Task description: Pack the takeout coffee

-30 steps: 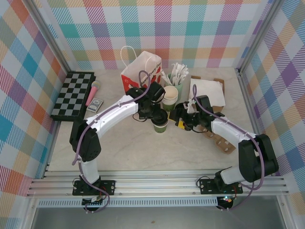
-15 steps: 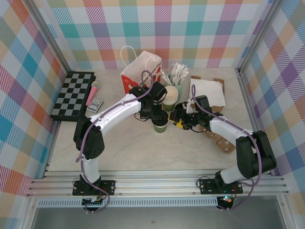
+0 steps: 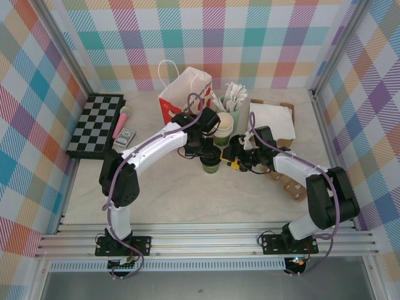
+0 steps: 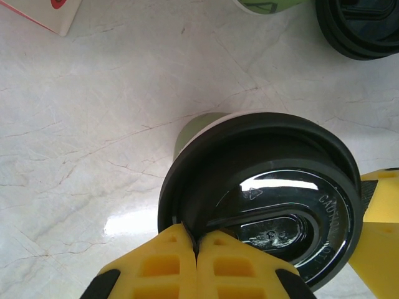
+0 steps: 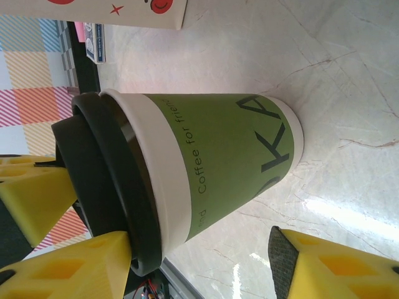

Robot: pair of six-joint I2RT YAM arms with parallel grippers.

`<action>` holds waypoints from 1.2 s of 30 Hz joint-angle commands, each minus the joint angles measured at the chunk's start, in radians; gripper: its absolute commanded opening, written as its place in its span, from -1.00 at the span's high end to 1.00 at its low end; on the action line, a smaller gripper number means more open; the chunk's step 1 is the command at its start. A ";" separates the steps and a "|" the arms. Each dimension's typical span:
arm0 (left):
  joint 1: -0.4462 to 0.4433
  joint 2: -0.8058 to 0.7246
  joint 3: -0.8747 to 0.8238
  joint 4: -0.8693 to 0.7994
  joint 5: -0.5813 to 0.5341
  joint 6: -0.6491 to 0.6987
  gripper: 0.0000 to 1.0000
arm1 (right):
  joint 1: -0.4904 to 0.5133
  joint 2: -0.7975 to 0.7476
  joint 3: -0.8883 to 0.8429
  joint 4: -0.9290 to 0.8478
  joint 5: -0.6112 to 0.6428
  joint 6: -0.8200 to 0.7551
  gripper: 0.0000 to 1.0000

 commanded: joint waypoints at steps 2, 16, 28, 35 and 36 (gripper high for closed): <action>-0.012 0.026 0.038 -0.018 0.029 0.021 1.00 | -0.002 0.010 0.037 0.006 -0.038 -0.003 -0.25; -0.006 0.091 0.107 -0.077 0.033 0.057 1.00 | -0.002 0.102 0.103 -0.131 0.009 -0.002 -0.08; 0.030 0.129 0.025 -0.055 0.073 0.063 1.00 | -0.001 0.182 0.107 -0.206 0.056 0.017 -0.01; 0.037 0.130 -0.097 -0.001 0.102 0.047 1.00 | -0.002 0.225 0.093 -0.230 0.067 0.010 0.01; 0.035 0.132 -0.113 0.008 0.104 0.045 1.00 | -0.001 0.229 0.086 -0.231 0.073 0.010 0.01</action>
